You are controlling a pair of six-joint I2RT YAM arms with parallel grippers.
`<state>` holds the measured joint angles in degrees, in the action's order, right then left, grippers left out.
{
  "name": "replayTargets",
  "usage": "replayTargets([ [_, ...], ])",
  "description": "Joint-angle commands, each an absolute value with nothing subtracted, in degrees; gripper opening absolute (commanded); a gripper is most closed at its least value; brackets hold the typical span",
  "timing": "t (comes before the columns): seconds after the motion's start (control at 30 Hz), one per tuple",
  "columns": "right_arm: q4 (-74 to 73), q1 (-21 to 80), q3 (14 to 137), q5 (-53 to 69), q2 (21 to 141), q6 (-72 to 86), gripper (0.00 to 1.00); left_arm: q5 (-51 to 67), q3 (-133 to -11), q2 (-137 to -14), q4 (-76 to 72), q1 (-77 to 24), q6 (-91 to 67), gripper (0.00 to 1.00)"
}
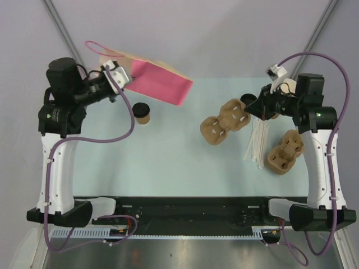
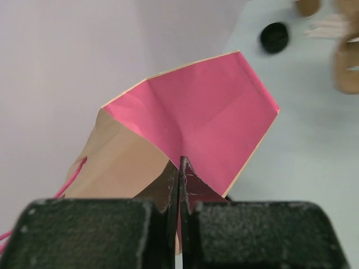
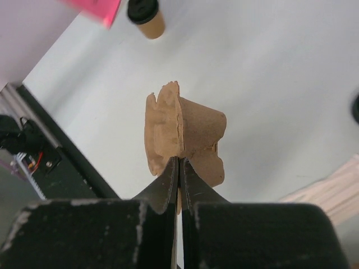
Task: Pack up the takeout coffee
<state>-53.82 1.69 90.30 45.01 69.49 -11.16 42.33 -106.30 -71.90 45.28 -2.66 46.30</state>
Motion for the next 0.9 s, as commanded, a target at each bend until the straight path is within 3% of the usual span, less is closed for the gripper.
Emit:
replayTargets([
  [0.0, -52.11, -6.05, 93.51, 47.54, 68.11, -9.31, 0.0, 41.66, -107.32, -70.32, 51.03, -14.48, 50.33, 0.0],
  [0.3, -58.7, -20.03, 98.52, 52.56, 69.61, -15.64, 0.0, 26.38, -96.51, -69.35, 62.67, -37.78, 65.65, 0.0],
  [0.67, -59.33, -19.6, 102.74, 53.44, 70.75, -17.23, 0.0, 15.38, -76.39, -62.5, 64.24, -57.82, 77.94, 0.0],
  [0.8, -58.98, -18.11, 102.57, 53.0, 70.66, -17.23, 0.0, 13.97, -75.76, -62.05, 65.39, -59.85, 79.8, 0.04],
  [0.87, -58.8, -16.54, 102.92, 52.56, 70.66, -17.23, 0.0, 13.54, -76.29, -61.96, 64.69, -60.29, 78.24, 0.14],
])
